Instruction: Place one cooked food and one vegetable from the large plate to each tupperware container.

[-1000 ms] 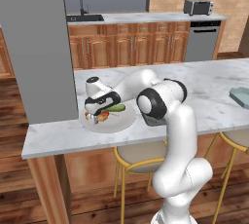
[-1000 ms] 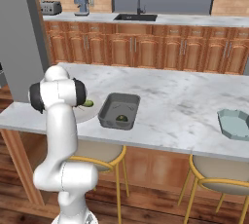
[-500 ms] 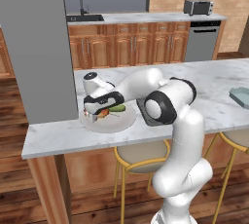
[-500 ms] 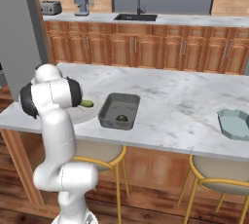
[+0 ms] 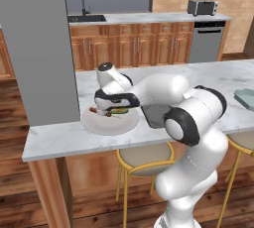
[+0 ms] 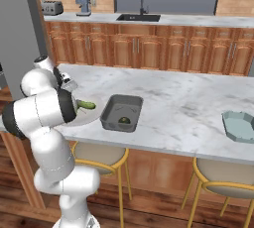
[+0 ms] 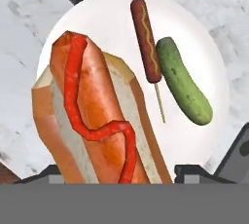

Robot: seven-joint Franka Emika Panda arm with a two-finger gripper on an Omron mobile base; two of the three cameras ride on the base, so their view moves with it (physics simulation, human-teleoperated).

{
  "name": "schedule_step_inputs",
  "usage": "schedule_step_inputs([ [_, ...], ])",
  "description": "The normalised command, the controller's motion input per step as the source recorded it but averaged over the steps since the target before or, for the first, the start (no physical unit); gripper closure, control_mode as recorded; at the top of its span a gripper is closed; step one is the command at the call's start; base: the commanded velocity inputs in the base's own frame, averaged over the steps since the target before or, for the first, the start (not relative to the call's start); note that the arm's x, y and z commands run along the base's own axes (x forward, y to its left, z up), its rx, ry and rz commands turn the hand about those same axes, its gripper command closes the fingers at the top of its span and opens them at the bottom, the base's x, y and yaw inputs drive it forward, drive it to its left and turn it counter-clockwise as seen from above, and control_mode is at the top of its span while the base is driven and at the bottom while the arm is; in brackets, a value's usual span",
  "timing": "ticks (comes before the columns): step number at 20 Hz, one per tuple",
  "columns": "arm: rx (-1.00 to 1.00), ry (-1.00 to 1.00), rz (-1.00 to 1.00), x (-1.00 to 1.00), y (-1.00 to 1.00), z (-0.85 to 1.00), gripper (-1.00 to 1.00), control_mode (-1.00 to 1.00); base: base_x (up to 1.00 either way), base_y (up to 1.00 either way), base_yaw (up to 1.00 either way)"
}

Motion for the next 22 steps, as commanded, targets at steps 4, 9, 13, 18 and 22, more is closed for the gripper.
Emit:
schedule_step_inputs([
  [4, 0.0, 0.02, -0.6, 0.0, -1.0, 0.38, 1.0, -1.0, 0.0, 0.0, 0.0],
  [9, 0.01, 0.01, -0.62, 0.0, -1.0, 0.39, 1.0, -1.0, 0.0, 0.0, 0.0],
  [13, 0.06, 0.0, -0.62, 0.0, -1.0, 0.4, 1.0, -1.0, 0.0, 0.0, 0.0],
  [18, 0.26, 0.0, -0.56, -0.07, -0.93, 0.44, 1.0, -1.0, 0.0, 0.0, 0.0],
  [22, 0.4, 0.01, -0.12, -0.25, -0.69, -0.08, 1.0, -1.0, 0.0, 0.0, 0.0],
])
